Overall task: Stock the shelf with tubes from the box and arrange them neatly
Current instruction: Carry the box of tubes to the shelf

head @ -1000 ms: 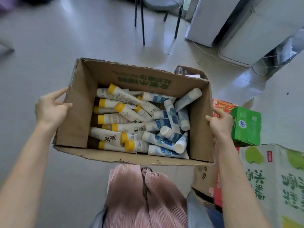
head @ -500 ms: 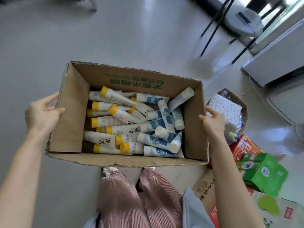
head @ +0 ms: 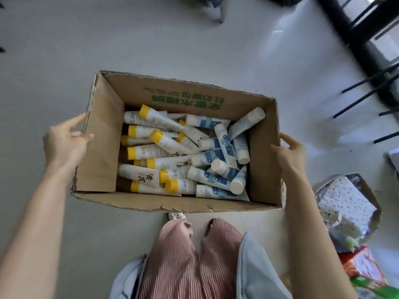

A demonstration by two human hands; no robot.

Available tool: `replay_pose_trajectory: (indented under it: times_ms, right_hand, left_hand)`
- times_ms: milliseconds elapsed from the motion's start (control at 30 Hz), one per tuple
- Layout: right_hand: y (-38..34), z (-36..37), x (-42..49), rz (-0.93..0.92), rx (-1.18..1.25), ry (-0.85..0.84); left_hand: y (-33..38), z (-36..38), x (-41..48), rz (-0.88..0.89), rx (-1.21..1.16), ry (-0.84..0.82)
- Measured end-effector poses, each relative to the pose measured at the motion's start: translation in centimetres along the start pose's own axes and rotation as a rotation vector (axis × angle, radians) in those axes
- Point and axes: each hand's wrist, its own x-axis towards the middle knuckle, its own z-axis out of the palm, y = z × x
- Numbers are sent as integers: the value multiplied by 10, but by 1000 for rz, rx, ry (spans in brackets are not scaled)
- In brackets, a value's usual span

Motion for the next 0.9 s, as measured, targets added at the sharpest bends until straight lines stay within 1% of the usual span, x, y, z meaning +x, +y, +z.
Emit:
replay_pose_trajectory:
  times_ms: [133,267,400,467,567,667,767,900]
  right_hand:
    - [-41,65,-6,-76,-55,-116]
    - [-85,135,-6,-160,-126,-233]
    - [-128,210,-7,-209,-190,-349]
    - [-150,250,-6,-231,-223,-399]
    - [-188,309,-9,-291,-299,-452]
    - [-228,364,-16,-332,-350,-508]
    - [-271,421,-25,-396,-387,-539]
    - [-318,488,-46,-443,-408,-576]
  left_hand:
    - [-31,-50,23,-72,-29,79]
    - [-62,-98,44,-182,-73,156]
    - [-87,-138,66,-294,-127,261]
    - [-99,-156,83,-343,-137,287]
    - [-108,-181,109,-408,-185,310]
    - [-109,-203,131,-477,-220,405]
    - [-111,-225,159,-501,-245,493]
    - [-118,-255,198,-513,-317,559]
